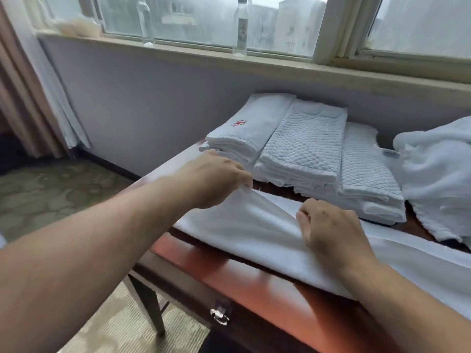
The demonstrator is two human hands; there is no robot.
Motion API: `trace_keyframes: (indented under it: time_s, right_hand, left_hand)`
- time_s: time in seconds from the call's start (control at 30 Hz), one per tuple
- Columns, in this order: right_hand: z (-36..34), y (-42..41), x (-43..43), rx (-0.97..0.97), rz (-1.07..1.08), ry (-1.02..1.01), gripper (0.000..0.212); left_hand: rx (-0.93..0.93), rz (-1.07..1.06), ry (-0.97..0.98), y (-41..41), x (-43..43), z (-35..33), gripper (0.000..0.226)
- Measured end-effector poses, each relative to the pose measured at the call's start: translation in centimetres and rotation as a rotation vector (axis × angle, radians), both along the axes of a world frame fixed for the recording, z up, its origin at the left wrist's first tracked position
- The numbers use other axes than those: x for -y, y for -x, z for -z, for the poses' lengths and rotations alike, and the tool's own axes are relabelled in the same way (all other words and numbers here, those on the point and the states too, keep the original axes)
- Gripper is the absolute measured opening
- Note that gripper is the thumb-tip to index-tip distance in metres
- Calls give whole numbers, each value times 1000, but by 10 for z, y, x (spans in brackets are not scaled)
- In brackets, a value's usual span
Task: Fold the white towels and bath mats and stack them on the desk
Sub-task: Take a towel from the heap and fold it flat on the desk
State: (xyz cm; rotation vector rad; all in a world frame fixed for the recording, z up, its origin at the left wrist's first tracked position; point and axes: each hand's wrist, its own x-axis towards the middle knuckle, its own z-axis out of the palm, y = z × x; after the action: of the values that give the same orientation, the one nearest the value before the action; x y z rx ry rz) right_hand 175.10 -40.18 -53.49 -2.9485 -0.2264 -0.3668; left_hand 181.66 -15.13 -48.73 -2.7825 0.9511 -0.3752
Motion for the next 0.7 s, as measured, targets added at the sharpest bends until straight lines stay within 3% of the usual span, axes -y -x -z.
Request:
trace_keyframes:
  time_s: [0.13, 0.2, 0.27, 0.33, 0.4, 0.53, 0.6, 0.7]
  right_hand:
    - [-3, -13, 10, 2, 10, -14, 29]
    - [-4, -13, 13, -70, 34, -10, 42]
    - [-4, -14, 17, -168, 49, 69, 56]
    - [-8, -18, 25, -224, 46, 114, 59]
    - [-11, -22, 40, -276, 30, 87, 60]
    - [-17, -23, 71, -395, 9, 4, 63]
    - [-15, -22, 78, -274, 8, 72, 45]
    - [-4, -23, 81, 241, -106, 101, 28]
  left_hand:
    - [87, -246, 18, -10, -11, 18, 44]
    - [130, -287, 234, 2, -10, 31, 42]
    - [-4, -199, 486, 22, 1, 44, 39]
    - [-254, -150, 587, 41, 14, 58, 50]
    - [-361, -175, 480, 53, 22, 74, 60]
    - [-324, -255, 317, 56, 23, 86, 76]
    - [-341, -278, 292, 55, 26, 87, 80]
    - [-356, -331, 268, 56, 29, 86, 73]
